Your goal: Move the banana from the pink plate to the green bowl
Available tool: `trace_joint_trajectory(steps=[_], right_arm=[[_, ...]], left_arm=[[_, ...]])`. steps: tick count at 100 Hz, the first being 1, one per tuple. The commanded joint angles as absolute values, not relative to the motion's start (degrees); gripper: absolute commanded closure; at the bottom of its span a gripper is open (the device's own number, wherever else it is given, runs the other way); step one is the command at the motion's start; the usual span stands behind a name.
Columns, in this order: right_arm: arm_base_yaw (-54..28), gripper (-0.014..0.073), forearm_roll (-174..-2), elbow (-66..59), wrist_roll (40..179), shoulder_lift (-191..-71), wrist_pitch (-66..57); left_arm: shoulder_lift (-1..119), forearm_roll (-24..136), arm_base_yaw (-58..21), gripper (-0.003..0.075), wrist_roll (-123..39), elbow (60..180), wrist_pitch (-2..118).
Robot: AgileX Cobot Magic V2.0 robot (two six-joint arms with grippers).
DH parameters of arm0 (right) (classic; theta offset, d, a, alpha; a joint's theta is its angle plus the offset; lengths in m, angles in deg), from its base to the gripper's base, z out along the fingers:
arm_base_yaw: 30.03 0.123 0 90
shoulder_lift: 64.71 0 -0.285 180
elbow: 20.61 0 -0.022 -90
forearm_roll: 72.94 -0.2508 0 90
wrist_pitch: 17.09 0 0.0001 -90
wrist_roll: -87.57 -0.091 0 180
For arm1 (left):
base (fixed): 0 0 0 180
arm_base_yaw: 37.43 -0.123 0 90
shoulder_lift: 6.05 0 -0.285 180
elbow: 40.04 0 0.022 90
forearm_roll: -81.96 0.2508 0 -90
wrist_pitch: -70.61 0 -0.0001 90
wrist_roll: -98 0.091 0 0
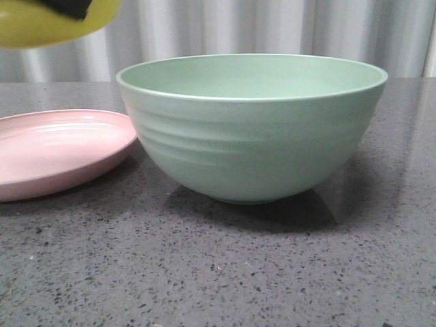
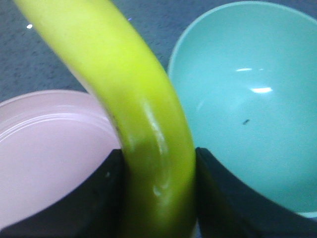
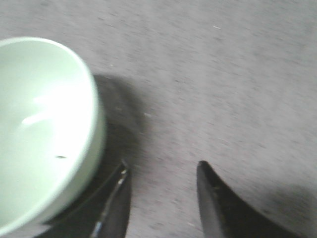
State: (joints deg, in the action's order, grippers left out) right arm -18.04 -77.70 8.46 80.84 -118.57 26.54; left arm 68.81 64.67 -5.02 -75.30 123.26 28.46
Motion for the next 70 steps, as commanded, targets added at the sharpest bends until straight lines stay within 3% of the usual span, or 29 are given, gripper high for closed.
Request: trace_joint_trajectory(steps=[1, 40, 70], right_arm=[[-15.6, 0.0270, -81.4, 3.4, 81.7, -121.5, 22.7], [-6.9, 0.0270, -104.9, -4.0, 81.7, -136.2, 11.6], [-3.3, 0.0270, -110.0, -9.4, 81.7, -144.4, 10.4]], left_arm=[[67.3, 62.7, -1.4, 0.0639, -74.9, 126.4, 31.3], [69.3, 61.0, 7.5, 0.0638, -74.9, 126.5, 32.9], [69.3, 60.3, 9.8, 0.0638, -74.9, 126.5, 33.9]])
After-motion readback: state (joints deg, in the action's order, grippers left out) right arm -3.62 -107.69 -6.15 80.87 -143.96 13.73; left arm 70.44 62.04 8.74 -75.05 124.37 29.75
